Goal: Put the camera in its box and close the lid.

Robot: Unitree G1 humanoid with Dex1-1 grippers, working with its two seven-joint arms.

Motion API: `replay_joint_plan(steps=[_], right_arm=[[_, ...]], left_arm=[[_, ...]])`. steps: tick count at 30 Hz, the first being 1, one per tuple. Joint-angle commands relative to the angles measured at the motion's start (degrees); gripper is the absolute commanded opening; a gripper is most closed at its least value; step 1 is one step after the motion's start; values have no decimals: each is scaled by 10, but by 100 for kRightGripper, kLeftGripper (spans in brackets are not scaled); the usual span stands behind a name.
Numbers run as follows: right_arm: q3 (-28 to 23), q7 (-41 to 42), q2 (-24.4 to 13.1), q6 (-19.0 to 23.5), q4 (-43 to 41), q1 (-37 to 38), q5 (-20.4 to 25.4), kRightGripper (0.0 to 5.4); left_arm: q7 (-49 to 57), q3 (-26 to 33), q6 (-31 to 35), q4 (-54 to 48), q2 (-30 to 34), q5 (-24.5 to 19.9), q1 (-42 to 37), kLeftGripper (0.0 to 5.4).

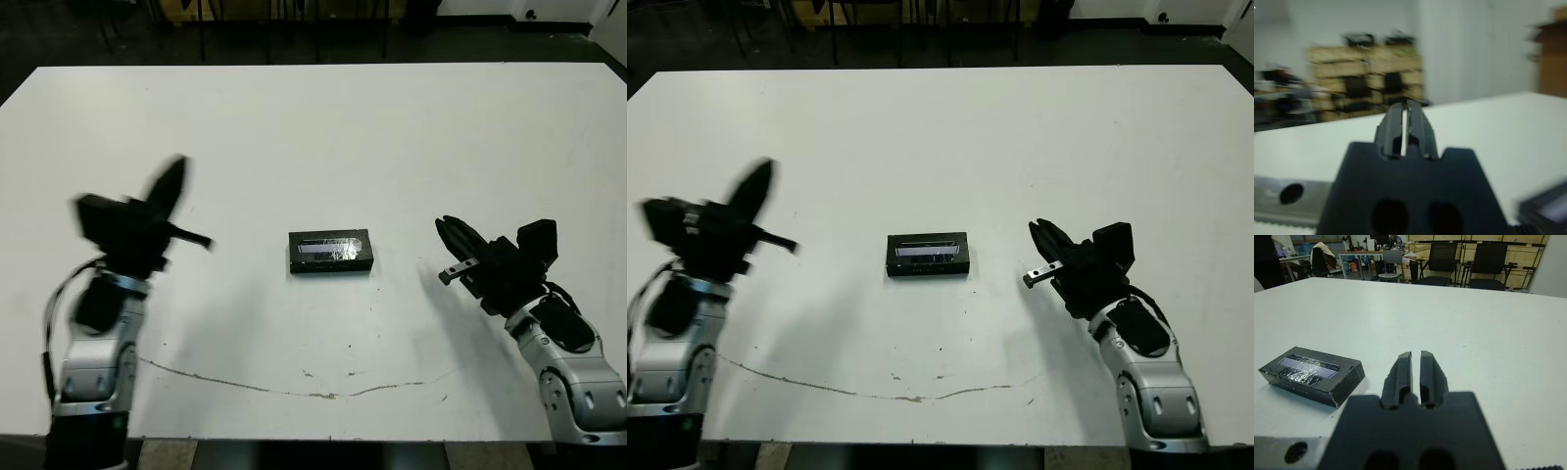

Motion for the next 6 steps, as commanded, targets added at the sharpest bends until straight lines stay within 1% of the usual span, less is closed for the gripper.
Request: replay_joint_plan(steps=[1,3,6], right_arm=[[-2,-6,6,4,-2,6,1,0],[-3,-5,9,2,0,6,4,0],[-2,-7,10,-9,2,6,-4,0]], left_arm=[[19,1,-33,33,-13,14,26,1],[23,-4,-43,40,-21,15,38,1],[30,-12,-50,36,-31,20,51,1]])
